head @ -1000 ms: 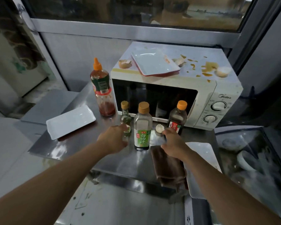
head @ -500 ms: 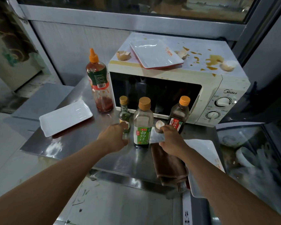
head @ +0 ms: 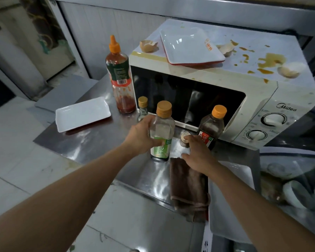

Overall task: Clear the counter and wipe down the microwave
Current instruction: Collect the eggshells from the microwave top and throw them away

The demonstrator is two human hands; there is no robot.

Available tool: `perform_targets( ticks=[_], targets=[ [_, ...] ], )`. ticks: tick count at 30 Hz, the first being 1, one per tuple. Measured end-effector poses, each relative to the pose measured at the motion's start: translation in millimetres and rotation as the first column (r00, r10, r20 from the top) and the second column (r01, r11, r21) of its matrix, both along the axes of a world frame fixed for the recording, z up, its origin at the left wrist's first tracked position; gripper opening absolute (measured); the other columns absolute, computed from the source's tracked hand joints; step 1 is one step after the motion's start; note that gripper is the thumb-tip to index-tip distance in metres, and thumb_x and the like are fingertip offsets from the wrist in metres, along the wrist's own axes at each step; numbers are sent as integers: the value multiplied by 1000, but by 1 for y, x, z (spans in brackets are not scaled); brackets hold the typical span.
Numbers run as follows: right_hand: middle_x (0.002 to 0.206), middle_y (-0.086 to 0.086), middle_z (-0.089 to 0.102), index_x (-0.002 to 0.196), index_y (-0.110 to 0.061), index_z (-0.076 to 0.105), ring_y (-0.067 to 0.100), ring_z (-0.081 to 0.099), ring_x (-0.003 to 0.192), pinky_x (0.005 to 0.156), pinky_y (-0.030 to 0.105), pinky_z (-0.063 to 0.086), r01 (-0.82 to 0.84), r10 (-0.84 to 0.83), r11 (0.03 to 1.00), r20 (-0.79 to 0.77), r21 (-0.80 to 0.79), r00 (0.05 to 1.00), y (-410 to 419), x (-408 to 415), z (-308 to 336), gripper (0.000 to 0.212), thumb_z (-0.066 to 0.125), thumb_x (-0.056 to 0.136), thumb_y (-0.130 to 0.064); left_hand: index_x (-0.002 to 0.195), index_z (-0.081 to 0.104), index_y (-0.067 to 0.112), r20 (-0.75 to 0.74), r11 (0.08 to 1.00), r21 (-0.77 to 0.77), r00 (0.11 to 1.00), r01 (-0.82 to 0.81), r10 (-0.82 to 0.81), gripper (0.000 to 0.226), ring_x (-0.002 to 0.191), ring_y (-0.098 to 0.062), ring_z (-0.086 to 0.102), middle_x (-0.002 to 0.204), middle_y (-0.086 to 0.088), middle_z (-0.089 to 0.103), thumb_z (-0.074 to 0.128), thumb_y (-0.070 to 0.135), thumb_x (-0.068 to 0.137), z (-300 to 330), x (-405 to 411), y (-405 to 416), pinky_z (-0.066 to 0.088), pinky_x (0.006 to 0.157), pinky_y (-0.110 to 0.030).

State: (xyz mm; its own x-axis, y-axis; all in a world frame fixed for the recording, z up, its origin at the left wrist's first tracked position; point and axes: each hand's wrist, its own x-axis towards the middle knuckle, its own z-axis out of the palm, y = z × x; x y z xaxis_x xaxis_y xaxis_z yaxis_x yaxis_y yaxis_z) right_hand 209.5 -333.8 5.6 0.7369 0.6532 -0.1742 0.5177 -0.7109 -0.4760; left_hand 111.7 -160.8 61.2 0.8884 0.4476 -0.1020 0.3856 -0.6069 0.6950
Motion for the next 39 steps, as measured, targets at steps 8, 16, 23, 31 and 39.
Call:
perform_targets(
  ticks=[8, 16, 23, 31, 39],
  targets=[
    [140, 12, 37, 137, -10, 38, 28, 39, 129, 107, 34, 35, -35, 35, 999, -11, -1, 999, 3, 0, -2, 58, 65, 86, -22, 113, 50, 14, 10, 998, 27, 999, -49, 49, 65, 95, -22, 58, 105, -3, 61, 86, 28, 60, -2, 0, 0, 50, 81, -40],
    [133, 9, 42, 137, -15, 37, 24, 45, 122, 99, 31, 38, -69, 69, 998, -27, -5, 997, 17, -7, 5, 59, 65, 86, -23, 105, 49, 13, 57, 985, -14, 984, -170, 170, 61, 88, -20, 58, 97, -1, 62, 86, 30, 59, 6, -21, 26, 50, 73, -34],
    [138, 11, 39, 137, -16, 36, 27, 43, 126, 100, 32, 38, -55, 53, 997, -41, -58, 998, 32, -17, 4, 55, 61, 89, -24, 101, 47, 23, 93, 965, -43, 961, -259, 262, 57, 77, -3, 50, 87, 14, 54, 86, 28, 60, 6, -43, 62, 37, 60, -16],
    [140, 10, 37, 140, -15, 32, 26, 43, 126, 101, 32, 37, -31, 28, 996, -34, -85, 999, 40, -20, 3, 59, 60, 89, -25, 98, 48, 21, 98, 956, -22, 951, -293, 294, 54, 78, -9, 53, 88, 10, 56, 86, 28, 61, -8, -46, 79, 40, 59, -21],
    [141, 11, 39, 141, -15, 33, 26, 42, 128, 104, 35, 39, 13, -15, 998, -24, -67, 1000, 31, -21, 3, 61, 62, 88, -25, 109, 47, 18, 67, 958, -31, 956, -284, 286, 55, 88, -18, 55, 98, 3, 57, 83, 24, 67, -12, -48, 78, 39, 68, -27]
  ],
)
